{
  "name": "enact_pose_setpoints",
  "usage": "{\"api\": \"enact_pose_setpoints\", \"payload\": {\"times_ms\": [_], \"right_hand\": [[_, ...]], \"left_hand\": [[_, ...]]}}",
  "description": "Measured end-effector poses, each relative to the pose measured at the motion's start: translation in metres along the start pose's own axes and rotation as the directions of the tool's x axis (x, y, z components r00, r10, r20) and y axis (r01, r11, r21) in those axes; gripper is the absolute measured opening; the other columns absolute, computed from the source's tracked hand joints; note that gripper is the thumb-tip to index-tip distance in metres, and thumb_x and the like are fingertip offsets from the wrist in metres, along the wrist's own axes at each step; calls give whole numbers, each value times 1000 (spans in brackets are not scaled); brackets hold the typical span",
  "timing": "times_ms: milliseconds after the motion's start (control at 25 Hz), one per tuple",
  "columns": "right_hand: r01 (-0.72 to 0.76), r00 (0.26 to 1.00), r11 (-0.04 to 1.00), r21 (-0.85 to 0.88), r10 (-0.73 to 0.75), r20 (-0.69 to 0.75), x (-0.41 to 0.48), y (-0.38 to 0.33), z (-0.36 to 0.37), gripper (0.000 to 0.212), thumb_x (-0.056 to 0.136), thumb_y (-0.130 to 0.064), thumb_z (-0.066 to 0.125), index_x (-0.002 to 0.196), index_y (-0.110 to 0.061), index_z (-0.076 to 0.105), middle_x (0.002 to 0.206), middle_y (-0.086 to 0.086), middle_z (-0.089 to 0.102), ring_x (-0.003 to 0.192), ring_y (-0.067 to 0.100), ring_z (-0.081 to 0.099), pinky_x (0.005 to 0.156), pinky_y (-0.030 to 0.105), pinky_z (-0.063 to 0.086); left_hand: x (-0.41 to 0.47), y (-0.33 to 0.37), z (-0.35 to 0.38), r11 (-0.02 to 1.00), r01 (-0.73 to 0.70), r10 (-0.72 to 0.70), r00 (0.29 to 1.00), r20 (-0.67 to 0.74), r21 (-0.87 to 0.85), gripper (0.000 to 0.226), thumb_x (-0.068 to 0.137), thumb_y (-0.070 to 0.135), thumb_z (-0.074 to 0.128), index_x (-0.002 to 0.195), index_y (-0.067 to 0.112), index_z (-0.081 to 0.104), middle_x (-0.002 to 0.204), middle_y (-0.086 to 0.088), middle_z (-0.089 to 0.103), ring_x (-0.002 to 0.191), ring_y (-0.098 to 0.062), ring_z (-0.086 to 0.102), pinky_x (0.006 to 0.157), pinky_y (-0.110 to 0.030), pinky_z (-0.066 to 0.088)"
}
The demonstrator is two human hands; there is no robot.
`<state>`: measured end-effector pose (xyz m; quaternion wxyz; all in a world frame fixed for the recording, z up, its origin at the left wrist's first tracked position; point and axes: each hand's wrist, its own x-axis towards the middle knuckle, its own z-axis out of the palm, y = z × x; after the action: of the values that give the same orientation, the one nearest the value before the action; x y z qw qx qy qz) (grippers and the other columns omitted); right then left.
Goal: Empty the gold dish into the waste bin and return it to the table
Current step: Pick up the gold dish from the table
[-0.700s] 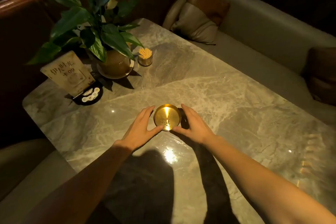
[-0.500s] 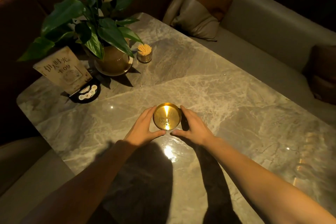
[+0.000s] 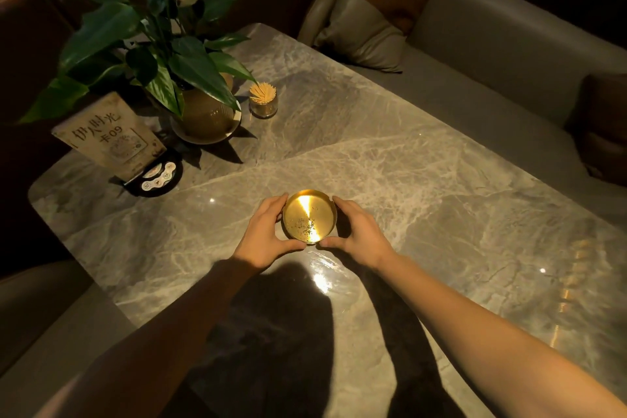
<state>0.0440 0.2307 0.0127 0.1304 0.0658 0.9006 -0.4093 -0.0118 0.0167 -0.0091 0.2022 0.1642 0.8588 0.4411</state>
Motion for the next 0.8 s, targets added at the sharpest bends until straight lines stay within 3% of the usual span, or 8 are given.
{"api": "enact_pose_setpoints", "payload": {"times_ms": [120, 240, 320, 520, 680, 800], "right_hand": [[5, 998, 992, 123, 4, -69, -16, -5, -16, 99, 60, -36, 89, 144, -16, 39, 135, 1, 52, 120, 11, 49, 106, 28, 39], [27, 988, 974, 224, 7, -154, -45, -5, -38, 94, 58, -37, 89, 139, -23, 45, 128, -6, 55, 116, 9, 54, 102, 26, 42], [39, 977, 957, 287, 24, -214, -72, -2, -59, 88, 58, -34, 90, 135, -27, 49, 125, -10, 55, 116, 7, 55, 100, 22, 43], [52, 936, 933, 357, 80, -343, -158, 23, -122, 83, 61, -27, 90, 133, -29, 51, 128, -14, 55, 117, -8, 51, 96, 6, 41], [61, 884, 919, 390, 132, -449, -251, 60, -168, 83, 60, -26, 90, 134, -26, 52, 131, -8, 57, 121, 1, 53, 102, 20, 44], [82, 838, 915, 396, 151, -524, -324, 93, -200, 81, 60, -24, 90, 133, -22, 54, 130, -7, 57, 120, -1, 54, 103, 21, 45]], "left_hand": [[-6, 26, -4, 998, -30, 30, 1000, -3, -63, 97, 59, 23, 93, 142, 21, 44, 128, 9, 45, 118, -6, 50, 96, -2, 37], [-12, 63, -3, 992, -83, 84, 996, 5, -99, 93, 56, 24, 94, 138, 23, 49, 129, 7, 47, 115, 5, 50, 91, 2, 37], [-16, 92, 5, 987, -128, 131, 991, 20, -100, 93, 55, 26, 95, 136, 25, 49, 128, 6, 48, 113, 12, 49, 91, 2, 36], [-35, 173, 58, 956, -261, 271, 961, 57, -135, 94, 52, 29, 96, 133, 32, 50, 129, 7, 51, 120, 1, 50, 101, -10, 40], [-64, 241, 129, 924, -348, 369, 921, 125, -159, 92, 51, 39, 92, 133, 32, 50, 129, 8, 51, 118, -1, 51, 99, -10, 42], [-92, 289, 190, 907, -377, 407, 899, 161, -188, 93, 53, 34, 94, 135, 28, 50, 130, 7, 52, 119, -1, 52, 99, -11, 42]]}}
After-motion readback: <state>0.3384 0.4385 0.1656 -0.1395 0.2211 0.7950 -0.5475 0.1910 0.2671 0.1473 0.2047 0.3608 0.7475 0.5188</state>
